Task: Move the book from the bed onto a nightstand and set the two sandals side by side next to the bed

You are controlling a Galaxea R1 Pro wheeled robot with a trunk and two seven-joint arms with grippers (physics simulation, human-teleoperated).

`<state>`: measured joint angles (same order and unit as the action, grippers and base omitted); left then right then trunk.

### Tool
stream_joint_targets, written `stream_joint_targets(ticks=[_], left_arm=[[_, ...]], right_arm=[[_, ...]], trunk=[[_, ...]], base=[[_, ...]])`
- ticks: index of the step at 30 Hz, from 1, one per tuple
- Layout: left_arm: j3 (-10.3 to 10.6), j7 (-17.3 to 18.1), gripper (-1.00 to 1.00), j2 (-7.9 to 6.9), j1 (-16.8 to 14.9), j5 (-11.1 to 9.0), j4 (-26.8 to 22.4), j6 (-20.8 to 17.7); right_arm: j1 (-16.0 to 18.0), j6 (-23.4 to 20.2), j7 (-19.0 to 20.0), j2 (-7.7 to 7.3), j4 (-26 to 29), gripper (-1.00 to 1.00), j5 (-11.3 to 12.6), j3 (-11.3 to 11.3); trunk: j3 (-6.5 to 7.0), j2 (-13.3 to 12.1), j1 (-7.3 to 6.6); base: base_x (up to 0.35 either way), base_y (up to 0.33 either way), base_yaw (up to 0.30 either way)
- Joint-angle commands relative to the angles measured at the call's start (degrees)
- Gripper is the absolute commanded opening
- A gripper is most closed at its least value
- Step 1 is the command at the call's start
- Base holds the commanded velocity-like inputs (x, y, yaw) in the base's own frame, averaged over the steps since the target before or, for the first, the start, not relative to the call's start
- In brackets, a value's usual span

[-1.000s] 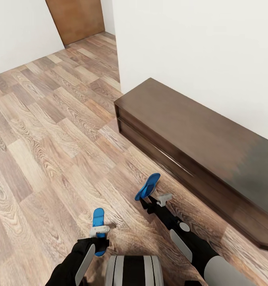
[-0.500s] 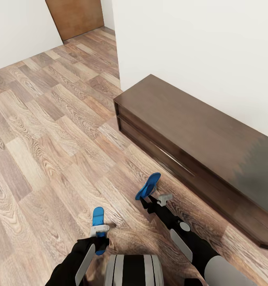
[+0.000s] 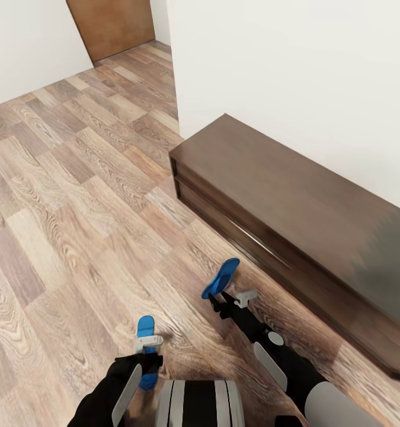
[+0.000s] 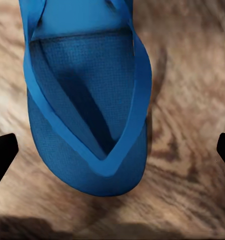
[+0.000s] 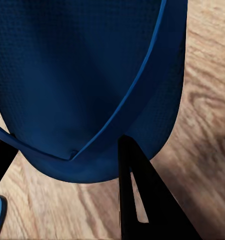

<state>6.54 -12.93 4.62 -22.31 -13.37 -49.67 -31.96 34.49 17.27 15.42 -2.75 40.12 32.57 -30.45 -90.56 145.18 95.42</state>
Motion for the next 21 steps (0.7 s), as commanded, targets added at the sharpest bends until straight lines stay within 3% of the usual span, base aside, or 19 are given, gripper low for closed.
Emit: stream_joint_targets(ticks=[1, 21], left_arm=[[0.14, -0.52, 1.00, -0.04, -0.01, -0.61, -0.07, -0.17], [0.14, -0.51, 1.00, -0.04, -0.01, -0.61, -0.07, -0.12]], right_arm=[[0.06, 0.22, 0.14, -0.06, -0.04, -1.00, 0.67, -0.31], [0.06, 0.22, 0.14, -0.05, 0.03, -1.00, 0.66, -0.39]], trunk=[[-0.03, 0.01, 0.01], [-0.03, 0.01, 0.01]], base=[[0.166, 0.000, 0.000], [0.066, 0.029, 0.000]])
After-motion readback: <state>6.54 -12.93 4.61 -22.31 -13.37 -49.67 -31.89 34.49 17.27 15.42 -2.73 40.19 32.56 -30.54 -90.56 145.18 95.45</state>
